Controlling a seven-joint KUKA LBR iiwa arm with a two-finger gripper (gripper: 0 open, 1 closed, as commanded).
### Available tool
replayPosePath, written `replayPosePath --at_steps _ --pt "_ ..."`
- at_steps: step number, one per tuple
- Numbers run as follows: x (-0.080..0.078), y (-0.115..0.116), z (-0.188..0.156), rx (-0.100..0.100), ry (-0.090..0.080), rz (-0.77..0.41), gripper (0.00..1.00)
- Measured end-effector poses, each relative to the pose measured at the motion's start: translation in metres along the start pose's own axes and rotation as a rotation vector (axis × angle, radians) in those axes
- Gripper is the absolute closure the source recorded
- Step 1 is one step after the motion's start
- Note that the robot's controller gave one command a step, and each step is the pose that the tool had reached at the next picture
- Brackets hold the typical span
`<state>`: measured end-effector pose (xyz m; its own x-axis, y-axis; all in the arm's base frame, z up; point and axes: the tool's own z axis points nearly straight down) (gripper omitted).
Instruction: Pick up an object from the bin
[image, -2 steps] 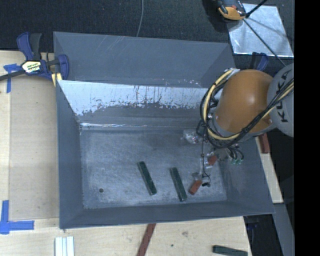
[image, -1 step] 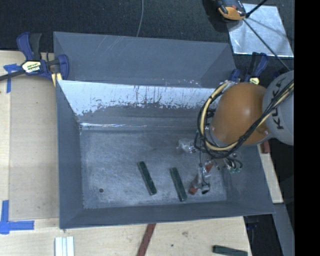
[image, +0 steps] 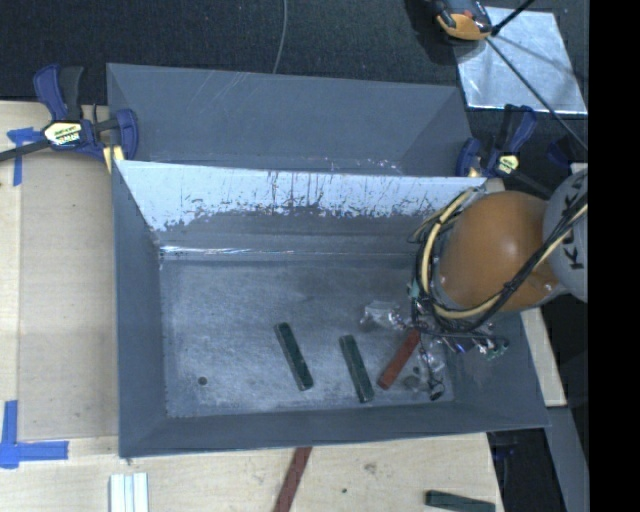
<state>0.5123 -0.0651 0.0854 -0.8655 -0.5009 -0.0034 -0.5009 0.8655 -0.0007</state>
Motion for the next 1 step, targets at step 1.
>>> replayPosePath --at_steps 1 --pt "0.0059 -0.0218 0.0146 0.001 -0.003 -0.052 1.0"
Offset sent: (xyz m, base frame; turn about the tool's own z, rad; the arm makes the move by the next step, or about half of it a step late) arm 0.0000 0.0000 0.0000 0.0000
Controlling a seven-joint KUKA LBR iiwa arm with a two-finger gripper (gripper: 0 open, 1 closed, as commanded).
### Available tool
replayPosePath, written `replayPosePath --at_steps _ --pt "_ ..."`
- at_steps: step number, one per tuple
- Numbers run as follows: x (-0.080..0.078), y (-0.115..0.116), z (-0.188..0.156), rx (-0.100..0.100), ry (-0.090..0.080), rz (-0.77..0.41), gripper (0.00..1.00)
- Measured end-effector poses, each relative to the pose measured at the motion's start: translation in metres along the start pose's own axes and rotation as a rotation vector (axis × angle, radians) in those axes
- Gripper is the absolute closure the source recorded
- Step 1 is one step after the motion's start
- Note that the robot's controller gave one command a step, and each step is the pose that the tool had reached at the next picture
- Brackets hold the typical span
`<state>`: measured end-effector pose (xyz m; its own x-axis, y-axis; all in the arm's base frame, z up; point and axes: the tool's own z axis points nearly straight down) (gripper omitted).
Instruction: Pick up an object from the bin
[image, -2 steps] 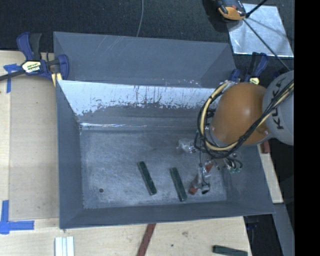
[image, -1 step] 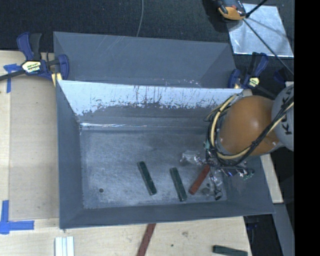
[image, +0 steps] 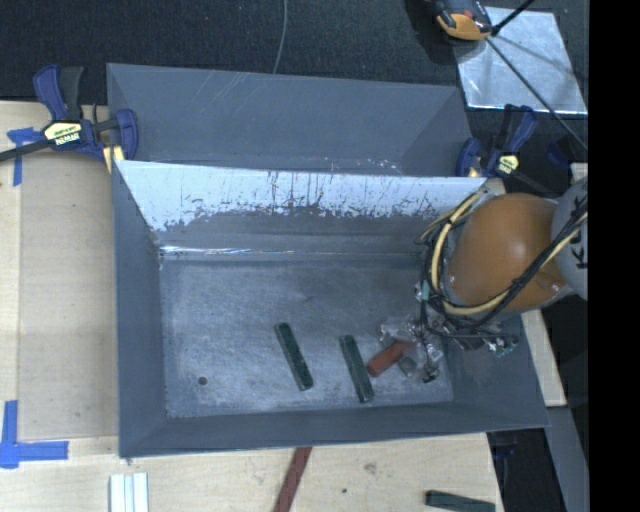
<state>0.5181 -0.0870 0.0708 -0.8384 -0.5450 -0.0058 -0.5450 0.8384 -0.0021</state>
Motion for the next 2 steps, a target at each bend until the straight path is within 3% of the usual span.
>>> replayPosePath --at_steps 1,2 --pt "0.0 0.0 0.0 0.0 0.0 0.001 1.0" --pt "0.026 -0.009 -0.129 -0.001 0.003 -0.054 1.0"
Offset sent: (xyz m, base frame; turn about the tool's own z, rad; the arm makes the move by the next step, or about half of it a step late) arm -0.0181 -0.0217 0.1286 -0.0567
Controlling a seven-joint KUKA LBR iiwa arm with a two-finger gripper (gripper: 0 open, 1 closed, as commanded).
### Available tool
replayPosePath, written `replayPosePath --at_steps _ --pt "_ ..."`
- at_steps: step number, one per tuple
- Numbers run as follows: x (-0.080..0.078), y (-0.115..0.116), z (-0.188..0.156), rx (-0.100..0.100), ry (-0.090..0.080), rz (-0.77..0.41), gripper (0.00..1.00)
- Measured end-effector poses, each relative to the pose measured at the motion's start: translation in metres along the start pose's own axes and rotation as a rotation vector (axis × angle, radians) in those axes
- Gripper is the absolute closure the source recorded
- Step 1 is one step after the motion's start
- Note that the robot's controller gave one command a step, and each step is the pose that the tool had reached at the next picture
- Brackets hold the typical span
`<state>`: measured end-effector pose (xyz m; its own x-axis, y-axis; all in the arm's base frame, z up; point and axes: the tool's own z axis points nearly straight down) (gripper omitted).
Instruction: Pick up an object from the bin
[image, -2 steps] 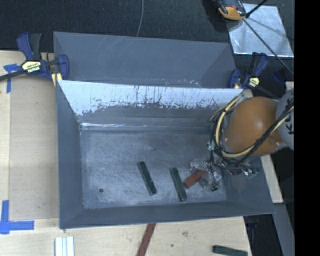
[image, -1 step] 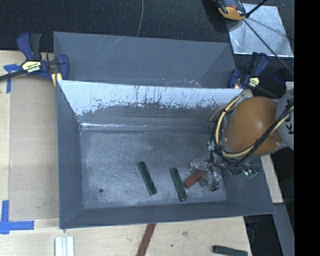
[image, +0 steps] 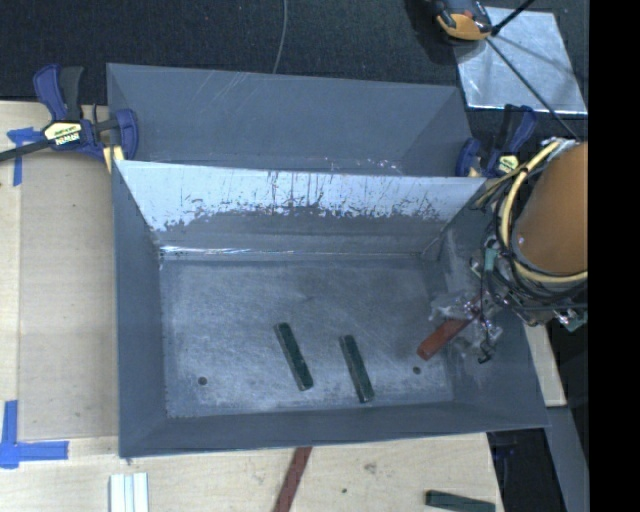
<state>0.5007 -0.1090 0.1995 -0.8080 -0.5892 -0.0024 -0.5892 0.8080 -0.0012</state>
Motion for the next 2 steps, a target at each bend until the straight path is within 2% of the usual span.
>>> replayPosePath --at_steps 1,2 --pt "0.0 0.0 0.0 -0.001 0.0 0.001 1.0" --pt "-0.003 -0.013 -0.038 -0.003 0.002 -0.082 1.0"
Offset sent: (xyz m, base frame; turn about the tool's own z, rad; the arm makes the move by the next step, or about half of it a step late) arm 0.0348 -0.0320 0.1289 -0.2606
